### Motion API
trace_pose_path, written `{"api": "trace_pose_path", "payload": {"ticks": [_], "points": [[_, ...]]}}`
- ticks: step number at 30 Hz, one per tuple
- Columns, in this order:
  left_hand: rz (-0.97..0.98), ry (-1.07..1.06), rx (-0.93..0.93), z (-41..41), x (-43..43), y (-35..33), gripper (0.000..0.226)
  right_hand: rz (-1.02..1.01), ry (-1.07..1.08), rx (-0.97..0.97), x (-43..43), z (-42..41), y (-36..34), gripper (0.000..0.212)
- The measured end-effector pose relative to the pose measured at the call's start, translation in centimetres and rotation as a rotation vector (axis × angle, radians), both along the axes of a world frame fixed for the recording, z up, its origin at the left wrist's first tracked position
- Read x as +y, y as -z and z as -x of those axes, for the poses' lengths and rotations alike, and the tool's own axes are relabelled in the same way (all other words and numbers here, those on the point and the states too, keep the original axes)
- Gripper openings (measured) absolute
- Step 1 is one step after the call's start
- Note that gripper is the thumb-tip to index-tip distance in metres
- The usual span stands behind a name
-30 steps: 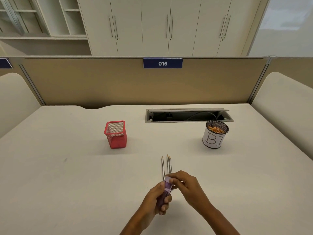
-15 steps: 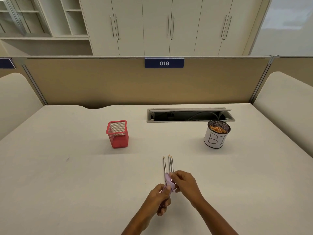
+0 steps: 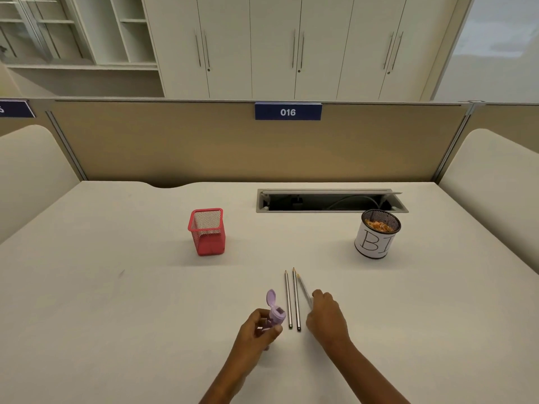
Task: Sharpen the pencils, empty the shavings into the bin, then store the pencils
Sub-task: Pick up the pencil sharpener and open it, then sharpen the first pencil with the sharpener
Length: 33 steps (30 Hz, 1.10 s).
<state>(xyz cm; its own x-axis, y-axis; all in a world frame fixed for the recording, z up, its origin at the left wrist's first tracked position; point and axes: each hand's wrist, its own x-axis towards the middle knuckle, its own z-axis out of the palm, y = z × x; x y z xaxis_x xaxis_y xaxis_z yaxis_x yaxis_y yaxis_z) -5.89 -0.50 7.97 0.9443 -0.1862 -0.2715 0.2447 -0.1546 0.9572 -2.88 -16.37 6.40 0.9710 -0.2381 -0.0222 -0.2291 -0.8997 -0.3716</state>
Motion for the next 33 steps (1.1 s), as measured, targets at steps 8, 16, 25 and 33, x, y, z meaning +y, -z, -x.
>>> {"api": "trace_pose_path", "payload": {"ticks": [8,16,25,33], "points": [[0.016,-0.037,-0.101,-0.1,0.8,0.1,0.023,-0.098,-0.026,0.056,-2.7,0.7,-0.6,0.022],[0.021,-0.114,-0.15,-0.9,1.3,0.6,0.028,-0.213,-0.315,-0.187,-3.4,4.5,-3.3,0.023],[-0.019,-0.019,-0.166,-1.5,2.1,0.8,0.025,0.071,-0.438,-0.287,-3.7,5.4,-4.0,0.029],[-0.135,0.183,-0.148,-1.8,2.0,1.1,0.022,0.281,-0.549,-0.421,-4.3,4.6,-3.9,0.048]]}}
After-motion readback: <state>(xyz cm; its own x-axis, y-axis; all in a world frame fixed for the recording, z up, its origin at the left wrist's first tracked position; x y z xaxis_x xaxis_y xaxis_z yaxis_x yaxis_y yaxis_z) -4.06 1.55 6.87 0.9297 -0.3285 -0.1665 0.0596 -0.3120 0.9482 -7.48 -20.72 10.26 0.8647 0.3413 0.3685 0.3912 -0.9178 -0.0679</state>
